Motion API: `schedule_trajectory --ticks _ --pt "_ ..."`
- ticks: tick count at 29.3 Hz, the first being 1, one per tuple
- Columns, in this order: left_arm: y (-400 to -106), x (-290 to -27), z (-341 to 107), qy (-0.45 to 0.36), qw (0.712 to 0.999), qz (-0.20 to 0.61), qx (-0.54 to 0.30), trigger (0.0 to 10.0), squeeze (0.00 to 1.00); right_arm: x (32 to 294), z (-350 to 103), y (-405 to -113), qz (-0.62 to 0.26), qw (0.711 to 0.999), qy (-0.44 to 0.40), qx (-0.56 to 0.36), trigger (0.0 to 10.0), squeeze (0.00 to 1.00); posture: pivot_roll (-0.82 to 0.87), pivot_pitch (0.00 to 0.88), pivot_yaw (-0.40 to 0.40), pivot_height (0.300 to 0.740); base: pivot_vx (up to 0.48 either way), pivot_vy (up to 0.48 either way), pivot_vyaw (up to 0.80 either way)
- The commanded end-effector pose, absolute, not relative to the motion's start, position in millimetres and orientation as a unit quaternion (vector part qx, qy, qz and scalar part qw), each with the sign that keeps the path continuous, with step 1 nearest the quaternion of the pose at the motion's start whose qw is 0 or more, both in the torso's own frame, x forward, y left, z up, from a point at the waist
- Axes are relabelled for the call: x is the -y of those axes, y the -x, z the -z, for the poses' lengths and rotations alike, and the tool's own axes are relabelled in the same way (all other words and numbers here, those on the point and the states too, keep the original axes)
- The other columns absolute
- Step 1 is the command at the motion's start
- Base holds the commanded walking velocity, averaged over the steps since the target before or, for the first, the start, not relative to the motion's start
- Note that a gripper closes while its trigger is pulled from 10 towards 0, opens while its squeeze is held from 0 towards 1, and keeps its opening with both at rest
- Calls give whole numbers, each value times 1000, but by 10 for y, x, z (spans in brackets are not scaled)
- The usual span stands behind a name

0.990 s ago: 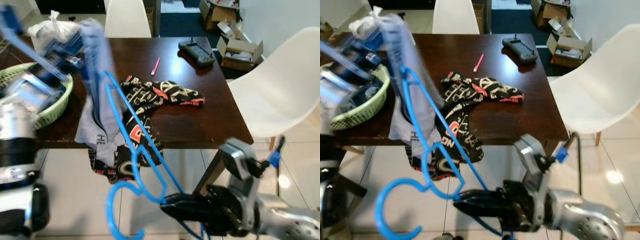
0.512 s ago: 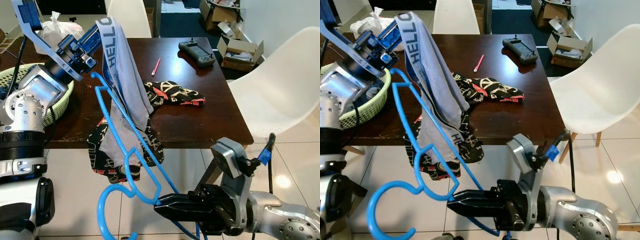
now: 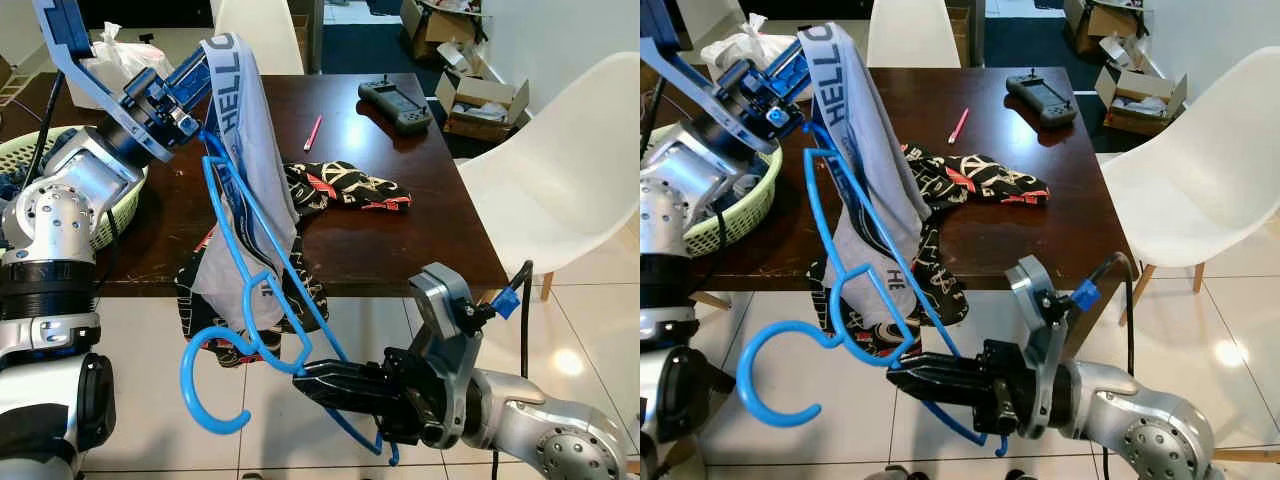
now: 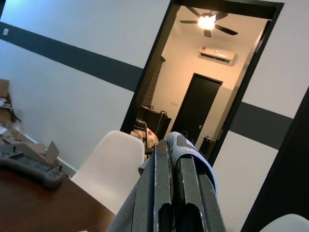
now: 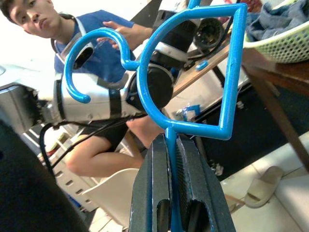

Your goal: Hang hanger

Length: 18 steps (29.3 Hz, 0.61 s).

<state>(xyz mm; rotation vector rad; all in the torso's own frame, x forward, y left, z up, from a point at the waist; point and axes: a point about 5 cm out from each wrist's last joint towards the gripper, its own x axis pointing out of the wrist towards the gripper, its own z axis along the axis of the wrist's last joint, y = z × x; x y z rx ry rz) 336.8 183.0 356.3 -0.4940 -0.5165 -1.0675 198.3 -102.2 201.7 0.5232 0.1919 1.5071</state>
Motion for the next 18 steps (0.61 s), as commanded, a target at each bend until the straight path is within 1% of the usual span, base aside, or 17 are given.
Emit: schedule_trajectory --ticks 1,10,11,12,14,16,17,18 --pt "-3345 -1833 -3553 234 796 503 243 10000 0 1008 -1994 -1988 -672 697 -235 -89 0 0 87 195 53 740 0 0 0" --pt "-3333 -1817 -3560 234 795 504 244 10000 0 1005 -2010 -2028 -659 709 -237 -79 0 0 88 192 57 740 0 0 0" --pt "-3330 -1807 -3559 235 796 502 244 10000 0 1003 -2022 -2045 -651 717 -239 -73 0 0 86 193 60 740 0 0 0" --pt "-3330 -1807 -3559 235 796 502 244 10000 0 1003 -2022 -2045 -651 717 -239 -73 0 0 86 193 60 740 0 0 0" --pt "-3341 -1811 -3551 238 802 489 246 10000 0 1011 -2021 -2085 -627 738 -240 -66 0 0 82 195 64 740 0 0 0" --pt "-3341 -1811 -3551 238 802 489 246 10000 0 1011 -2021 -2085 -627 738 -240 -66 0 0 82 195 64 740 0 0 0" --pt "-3356 -1825 -3548 240 807 478 248 10000 0 1019 -2013 -2096 -618 746 -238 -66 0 0 79 196 66 740 0 0 0" --pt "-3356 -1825 -3548 240 807 478 248 10000 0 1019 -2013 -2096 -618 746 -238 -66 0 0 79 196 66 740 0 0 0"
